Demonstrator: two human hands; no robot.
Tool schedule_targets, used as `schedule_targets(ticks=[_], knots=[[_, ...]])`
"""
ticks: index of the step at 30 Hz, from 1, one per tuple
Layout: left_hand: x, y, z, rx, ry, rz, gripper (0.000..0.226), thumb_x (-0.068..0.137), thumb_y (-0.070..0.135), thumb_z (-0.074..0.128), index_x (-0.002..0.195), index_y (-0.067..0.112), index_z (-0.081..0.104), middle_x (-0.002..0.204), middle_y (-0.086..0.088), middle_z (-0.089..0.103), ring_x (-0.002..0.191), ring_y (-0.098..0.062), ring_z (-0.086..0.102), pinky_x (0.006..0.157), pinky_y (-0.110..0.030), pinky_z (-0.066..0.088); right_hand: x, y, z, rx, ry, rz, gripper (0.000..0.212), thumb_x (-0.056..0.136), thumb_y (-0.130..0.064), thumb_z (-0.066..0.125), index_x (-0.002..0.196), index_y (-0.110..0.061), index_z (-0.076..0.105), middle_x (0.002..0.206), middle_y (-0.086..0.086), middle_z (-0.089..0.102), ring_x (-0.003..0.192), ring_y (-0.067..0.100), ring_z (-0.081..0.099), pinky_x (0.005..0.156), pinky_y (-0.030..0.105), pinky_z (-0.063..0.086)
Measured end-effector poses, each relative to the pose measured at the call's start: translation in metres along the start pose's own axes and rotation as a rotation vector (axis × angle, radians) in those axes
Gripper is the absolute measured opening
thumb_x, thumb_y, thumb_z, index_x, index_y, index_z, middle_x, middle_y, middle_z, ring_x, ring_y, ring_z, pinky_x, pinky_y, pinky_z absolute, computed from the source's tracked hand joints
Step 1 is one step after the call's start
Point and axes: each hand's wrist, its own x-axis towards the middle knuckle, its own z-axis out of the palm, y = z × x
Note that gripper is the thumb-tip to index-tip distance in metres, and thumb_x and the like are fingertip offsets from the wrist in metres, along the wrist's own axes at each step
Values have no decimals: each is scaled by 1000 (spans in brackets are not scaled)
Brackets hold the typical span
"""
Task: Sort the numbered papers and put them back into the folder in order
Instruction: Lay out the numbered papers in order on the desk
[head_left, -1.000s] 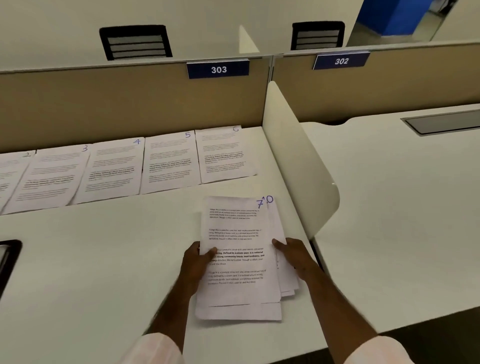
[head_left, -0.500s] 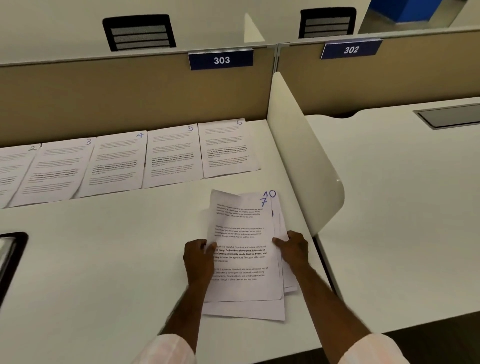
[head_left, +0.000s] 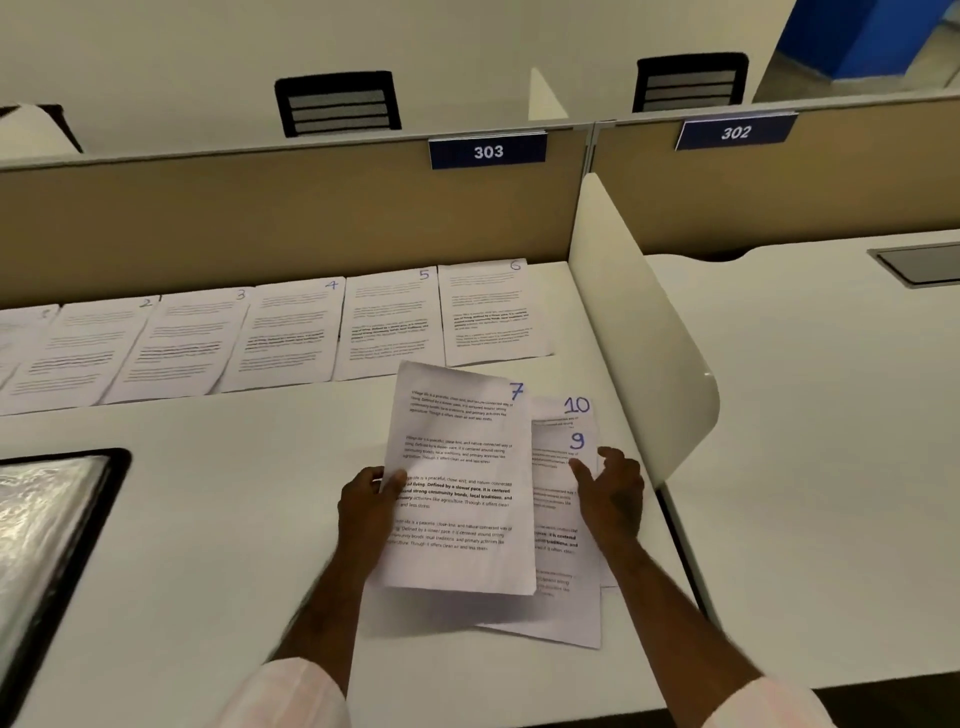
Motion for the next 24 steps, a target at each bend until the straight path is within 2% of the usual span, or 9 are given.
schedule_targets(ticks=[2, 3, 5, 7, 11, 16, 21, 24], knots=[[-2, 4, -16, -45, 16, 10, 26, 91, 37, 67, 106, 16, 67, 95, 0, 74, 84, -20, 71, 82, -44, 58, -11, -25, 8, 170, -125, -8, 35, 92, -44, 59, 105, -12, 63, 100, 6, 66, 95, 24, 64, 67, 26, 48], [-3, 5, -23, -66, 21, 13, 23, 91, 37, 68, 103, 17, 67, 93, 0, 74, 83, -20, 72, 81, -44, 58, -17, -36, 13, 268, -236, 10, 36, 92, -46, 59, 98, -12, 66, 92, 4, 69, 89, 22, 67, 65, 24, 48], [-4, 6, -41, -93, 39, 22, 19, 90, 37, 68, 98, 19, 68, 91, 1, 75, 82, -20, 72, 80, -45, 59, -32, -57, 25, 421, -444, 65, 33, 91, -48, 61, 97, -16, 68, 92, 1, 72, 86, 18, 69, 67, 26, 52], [-3, 5, -62, -129, 57, 23, 18, 90, 36, 70, 96, 19, 69, 90, 0, 75, 83, -21, 72, 81, -45, 59, -46, -72, 40, 495, -531, 74, 25, 89, -40, 66, 97, -16, 69, 93, 2, 73, 87, 19, 69, 67, 28, 53], [0, -1, -108, -127, 94, 16, 15, 89, 33, 72, 92, 18, 69, 88, 0, 75, 82, -21, 72, 81, -42, 58, -69, -94, 70, 481, -572, 19, 12, 87, -21, 72, 92, -10, 71, 91, 6, 74, 86, 23, 68, 68, 30, 53], [9, -24, -177, -51, 86, -19, 14, 88, 30, 73, 84, 17, 69, 83, 1, 74, 78, -20, 71, 77, -40, 58, -108, -124, 115, 433, -577, 10, 7, 88, -20, 71, 87, -13, 70, 90, 5, 72, 84, 22, 67, 68, 30, 51], [36, -60, -256, 93, 78, -35, 23, 86, 31, 74, 80, 9, 70, 79, -2, 73, 77, -22, 70, 75, -38, 56, -162, -159, 176, 387, -561, 5, 12, 89, -20, 69, 83, -10, 69, 85, 5, 71, 76, 18, 64, 62, 26, 49], [56, -87, -301, 182, 68, -44, 28, 85, 33, 74, 75, 8, 68, 75, -3, 71, 76, -25, 68, 72, -38, 54, -196, -171, 218, 316, -539, 11, 18, 89, -23, 69, 81, -7, 69, 84, 10, 71, 76, 21, 64, 66, 33, 53]])
